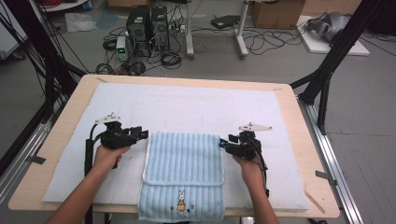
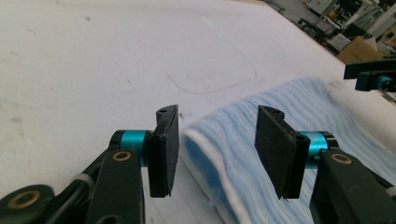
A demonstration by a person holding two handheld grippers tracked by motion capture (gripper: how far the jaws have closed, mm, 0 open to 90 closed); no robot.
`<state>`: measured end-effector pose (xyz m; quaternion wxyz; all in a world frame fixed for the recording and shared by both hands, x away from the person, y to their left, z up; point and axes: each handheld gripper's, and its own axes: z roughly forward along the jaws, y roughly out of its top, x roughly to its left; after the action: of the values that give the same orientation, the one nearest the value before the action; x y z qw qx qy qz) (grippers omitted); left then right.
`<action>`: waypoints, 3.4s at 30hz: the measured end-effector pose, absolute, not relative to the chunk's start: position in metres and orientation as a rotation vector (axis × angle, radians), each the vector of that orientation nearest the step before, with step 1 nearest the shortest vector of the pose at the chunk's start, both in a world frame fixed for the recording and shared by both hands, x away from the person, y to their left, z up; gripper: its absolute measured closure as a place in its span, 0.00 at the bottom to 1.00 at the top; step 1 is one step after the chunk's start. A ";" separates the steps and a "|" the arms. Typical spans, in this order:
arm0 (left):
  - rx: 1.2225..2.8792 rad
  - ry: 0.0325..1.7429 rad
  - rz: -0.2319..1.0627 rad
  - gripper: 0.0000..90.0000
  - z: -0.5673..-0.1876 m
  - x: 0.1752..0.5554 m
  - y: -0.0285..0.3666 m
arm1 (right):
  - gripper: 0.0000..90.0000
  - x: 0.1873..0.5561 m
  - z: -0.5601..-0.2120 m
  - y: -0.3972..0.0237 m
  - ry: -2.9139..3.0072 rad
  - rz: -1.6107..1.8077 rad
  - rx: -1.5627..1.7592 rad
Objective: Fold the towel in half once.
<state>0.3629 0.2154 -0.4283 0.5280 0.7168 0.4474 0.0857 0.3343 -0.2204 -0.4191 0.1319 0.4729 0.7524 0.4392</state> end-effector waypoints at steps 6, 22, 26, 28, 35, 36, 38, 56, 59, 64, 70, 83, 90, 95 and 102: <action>1.801 1.118 0.204 0.56 -0.442 0.385 0.198 | 0.56 0.366 -0.434 -0.206 2.210 1.166 1.415; 1.857 1.115 0.190 0.96 -0.439 0.418 0.190 | 0.94 0.385 -0.443 -0.197 2.280 1.138 1.284; 1.802 1.131 0.199 0.96 -0.437 0.438 0.191 | 0.94 0.403 -0.437 -0.198 2.217 1.171 1.281; 1.790 1.125 0.218 0.96 -0.436 0.446 0.191 | 0.94 0.412 -0.434 -0.197 2.190 1.173 1.273; 1.767 1.086 0.284 0.96 -0.426 0.471 0.187 | 0.94 0.441 -0.428 -0.193 2.134 1.137 1.278; 1.758 1.082 0.292 0.96 -0.424 0.473 0.186 | 0.94 0.444 -0.427 -0.193 2.126 1.132 1.286; 1.743 1.063 0.310 0.96 -0.422 0.476 0.185 | 0.94 0.449 -0.425 -0.193 2.093 1.140 1.298; 1.715 1.073 0.206 0.42 -0.432 0.449 0.192 | 0.51 0.438 -0.418 -0.189 2.057 1.147 1.348; 1.704 1.017 0.213 0.38 -0.432 0.438 0.195 | 0.45 0.431 -0.416 -0.194 2.076 1.204 1.363; 1.723 0.983 0.215 0.40 -0.432 0.418 0.203 | 0.41 0.413 -0.413 -0.201 2.113 1.224 1.346; 1.768 0.955 0.184 0.48 -0.435 0.392 0.210 | 0.36 0.383 -0.413 -0.209 2.169 1.248 1.306; 1.821 0.955 0.185 0.56 -0.445 0.352 0.207 | 0.38 0.335 -0.421 -0.213 2.199 1.235 1.240; 1.859 0.956 0.174 0.59 -0.450 0.344 0.198 | 0.38 0.324 -0.428 -0.217 2.196 1.203 1.237; 1.901 0.947 0.206 0.72 -0.451 0.343 0.193 | 0.38 0.325 -0.428 -0.216 2.192 1.206 1.240; 1.942 0.923 0.254 0.96 -0.450 0.340 0.188 | 0.39 0.325 -0.428 -0.216 2.193 1.212 1.230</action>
<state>0.3403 0.1881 -0.4500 0.4692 0.7920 0.3765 0.1035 0.3249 -0.2165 -0.4276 0.1744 0.4340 0.7736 0.4274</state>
